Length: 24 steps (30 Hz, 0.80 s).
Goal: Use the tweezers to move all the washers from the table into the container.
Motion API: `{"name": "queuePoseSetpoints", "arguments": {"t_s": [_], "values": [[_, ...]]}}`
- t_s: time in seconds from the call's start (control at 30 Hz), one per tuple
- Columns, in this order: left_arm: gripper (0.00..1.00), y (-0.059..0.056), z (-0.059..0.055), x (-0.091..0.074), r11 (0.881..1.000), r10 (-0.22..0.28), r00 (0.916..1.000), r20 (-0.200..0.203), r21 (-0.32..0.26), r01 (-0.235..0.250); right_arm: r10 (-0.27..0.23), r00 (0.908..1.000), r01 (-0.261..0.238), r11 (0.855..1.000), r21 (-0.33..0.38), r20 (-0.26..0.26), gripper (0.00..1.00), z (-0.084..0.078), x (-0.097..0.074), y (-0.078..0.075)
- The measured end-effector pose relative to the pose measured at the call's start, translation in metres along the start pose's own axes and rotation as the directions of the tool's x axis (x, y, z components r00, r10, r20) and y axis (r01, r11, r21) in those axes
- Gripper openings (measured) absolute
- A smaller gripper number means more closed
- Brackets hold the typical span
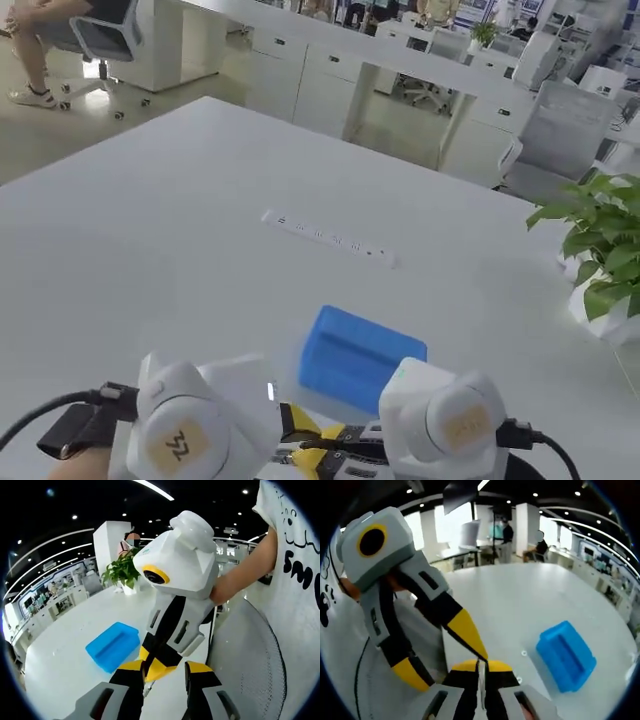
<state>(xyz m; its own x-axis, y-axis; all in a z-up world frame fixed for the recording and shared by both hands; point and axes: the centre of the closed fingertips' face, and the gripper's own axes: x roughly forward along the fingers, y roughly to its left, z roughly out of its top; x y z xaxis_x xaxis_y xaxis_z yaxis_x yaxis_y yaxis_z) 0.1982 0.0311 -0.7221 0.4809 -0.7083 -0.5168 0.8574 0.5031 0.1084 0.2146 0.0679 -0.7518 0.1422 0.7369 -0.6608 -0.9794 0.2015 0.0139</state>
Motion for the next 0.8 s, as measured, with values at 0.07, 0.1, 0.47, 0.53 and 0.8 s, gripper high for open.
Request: {"name": "queuePoseSetpoints", "arguments": {"t_s": [0.07, 0.1, 0.47, 0.53, 0.8], "values": [[0.31, 0.003, 0.000, -0.003, 1.000, 0.019, 0.9997, 0.014, -0.024, -0.019, -0.019, 0.9998, 0.019, 0.999, 0.034, 0.000, 0.00, 0.003, -0.002, -0.002], [0.31, 0.005, -0.001, -0.004, 0.999, 0.027, 0.9994, 0.022, -0.038, -0.026, -0.022, 0.9998, 0.022, 0.999, 0.036, 0.002, 0.00, 0.004, -0.002, -0.002], [0.31, 0.019, -0.044, -0.016, 0.996, 0.058, 0.9932, -0.101, -0.066, -0.064, -0.082, 0.9954, 0.087, 0.989, 0.116, -0.050, 0.00, -0.030, -0.007, -0.015], [0.30, 0.019, -0.050, -0.014, 0.998, 0.049, 0.9894, -0.137, -0.040, -0.054, -0.102, 0.9941, 0.107, 0.983, 0.151, -0.036, 0.00, -0.031, -0.012, -0.019], [0.26, 0.016, -0.058, 0.016, 0.999, -0.041, 0.9731, -0.227, -0.028, 0.036, -0.189, 0.9818, 0.182, 0.963, 0.197, 0.017, 0.00, -0.028, -0.036, -0.028]]}}
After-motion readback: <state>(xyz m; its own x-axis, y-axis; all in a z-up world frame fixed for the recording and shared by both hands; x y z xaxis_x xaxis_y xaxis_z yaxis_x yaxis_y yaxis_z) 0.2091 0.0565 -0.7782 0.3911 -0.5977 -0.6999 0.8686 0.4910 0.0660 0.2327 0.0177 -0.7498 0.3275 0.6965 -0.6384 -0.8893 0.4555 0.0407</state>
